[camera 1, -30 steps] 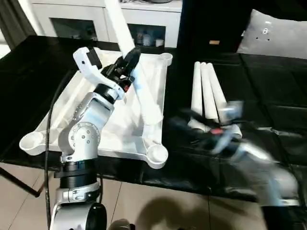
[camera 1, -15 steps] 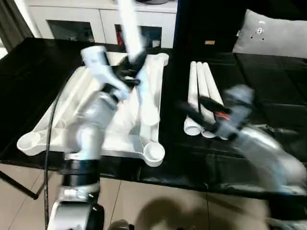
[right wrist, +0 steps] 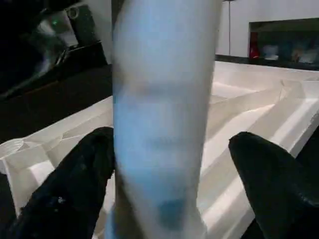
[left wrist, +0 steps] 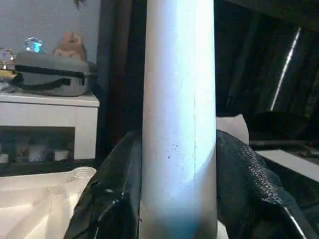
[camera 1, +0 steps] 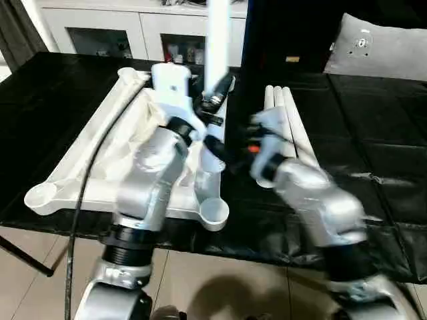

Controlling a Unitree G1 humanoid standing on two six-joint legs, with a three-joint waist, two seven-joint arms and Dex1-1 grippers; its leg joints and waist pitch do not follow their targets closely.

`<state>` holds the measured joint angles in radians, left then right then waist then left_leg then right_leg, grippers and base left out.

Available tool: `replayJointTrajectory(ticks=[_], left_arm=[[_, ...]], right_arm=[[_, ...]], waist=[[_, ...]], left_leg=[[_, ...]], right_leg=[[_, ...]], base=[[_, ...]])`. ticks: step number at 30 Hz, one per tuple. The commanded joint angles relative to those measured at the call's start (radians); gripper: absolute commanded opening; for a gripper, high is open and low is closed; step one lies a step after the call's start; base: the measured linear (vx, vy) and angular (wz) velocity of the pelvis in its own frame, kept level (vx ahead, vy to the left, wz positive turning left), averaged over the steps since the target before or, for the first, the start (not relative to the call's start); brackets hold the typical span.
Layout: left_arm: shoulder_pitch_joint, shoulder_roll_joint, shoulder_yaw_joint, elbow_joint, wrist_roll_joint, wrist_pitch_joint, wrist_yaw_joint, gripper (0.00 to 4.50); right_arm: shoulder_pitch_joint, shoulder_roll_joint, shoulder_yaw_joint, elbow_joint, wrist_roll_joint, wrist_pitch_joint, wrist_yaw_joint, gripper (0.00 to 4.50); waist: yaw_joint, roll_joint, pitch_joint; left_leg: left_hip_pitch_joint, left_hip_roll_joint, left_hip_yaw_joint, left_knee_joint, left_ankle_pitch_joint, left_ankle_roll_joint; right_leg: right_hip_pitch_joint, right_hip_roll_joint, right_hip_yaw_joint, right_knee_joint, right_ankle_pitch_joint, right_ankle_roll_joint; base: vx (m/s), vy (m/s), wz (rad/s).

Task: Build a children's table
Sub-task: Move to table

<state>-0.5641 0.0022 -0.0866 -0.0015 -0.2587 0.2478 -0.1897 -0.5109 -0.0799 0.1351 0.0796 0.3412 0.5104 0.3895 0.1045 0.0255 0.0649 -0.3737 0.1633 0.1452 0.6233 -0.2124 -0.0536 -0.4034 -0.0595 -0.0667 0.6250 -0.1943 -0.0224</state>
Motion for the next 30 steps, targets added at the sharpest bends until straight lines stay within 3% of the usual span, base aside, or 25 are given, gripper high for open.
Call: replayJointTrajectory(ticks=[1,2,11,17,25,27,30], left_arm=[[0.005,-0.001,-0.006,-0.037,0.013,-0.015,0.013,1.79],[0.005,-0.001,-0.006,-0.037,0.013,-0.015,0.013,1.79],[0.013,-0.016,-0.024,-0.043,0.036,-0.022,0.008,1.79],[0.014,-0.018,-0.024,-0.043,0.039,-0.017,0.0,1.79],[0.017,-0.006,-0.023,-0.049,0.041,-0.01,-0.014,1.79],[0.011,0.004,-0.014,-0.045,0.042,-0.01,-0.022,2.49],[0.002,0.028,0.021,-0.044,-0.017,0.029,-0.07,2.55]], right_arm=[[-0.004,0.01,-0.005,0.015,0.001,0.002,-0.003,3.57],[-0.004,0.01,-0.005,0.015,0.001,0.002,-0.003,3.34],[-0.021,0.058,-0.015,0.059,0.001,0.032,-0.034,2.77],[-0.028,0.062,-0.022,0.087,-0.009,0.006,-0.027,2.14],[-0.028,0.062,-0.031,0.082,0.009,0.014,0.002,1.97],[-0.026,0.052,-0.03,0.072,0.016,0.016,0.025,1.97],[-0.018,0.022,-0.036,0.047,0.045,0.014,0.092,1.96]], waist=[[-0.001,-0.005,-0.076],[-0.002,-0.005,-0.076],[-0.006,0.0,-0.075],[-0.011,0.003,-0.075],[-0.012,0.005,-0.076],[-0.012,0.003,-0.076],[-0.01,0.003,-0.076]], left_leg=[[-0.001,0.057,-0.013,-0.075,-0.047,-0.002],[0.0,0.056,-0.013,-0.076,-0.051,-0.002],[0.001,0.057,-0.014,-0.078,-0.069,-0.011],[0.001,0.057,-0.015,-0.078,-0.083,-0.013],[0.002,0.058,-0.016,-0.077,-0.074,-0.01],[0.001,0.057,-0.015,-0.077,-0.073,-0.009],[0.001,0.057,-0.015,-0.077,-0.076,-0.005]], right_leg=[[0.065,-0.088,0.058,-0.063,-0.056,-0.179],[0.065,-0.087,0.058,-0.063,-0.053,-0.181],[0.065,-0.087,0.058,-0.064,-0.061,-0.185],[0.066,-0.087,0.058,-0.065,-0.06,-0.187],[0.066,-0.086,0.057,-0.061,-0.036,-0.195],[0.067,-0.086,0.058,-0.061,-0.032,-0.198],[0.068,-0.087,0.058,-0.061,-0.04,-0.199]], base=[[0.0,0.0,0.0],[0.0,0.0,0.0],[0.0,0.0,0.0],[0.0,0.0,0.0],[0.0,0.0,0.0],[0.0,0.0,0.0],[0.0,0.0,0.0]])
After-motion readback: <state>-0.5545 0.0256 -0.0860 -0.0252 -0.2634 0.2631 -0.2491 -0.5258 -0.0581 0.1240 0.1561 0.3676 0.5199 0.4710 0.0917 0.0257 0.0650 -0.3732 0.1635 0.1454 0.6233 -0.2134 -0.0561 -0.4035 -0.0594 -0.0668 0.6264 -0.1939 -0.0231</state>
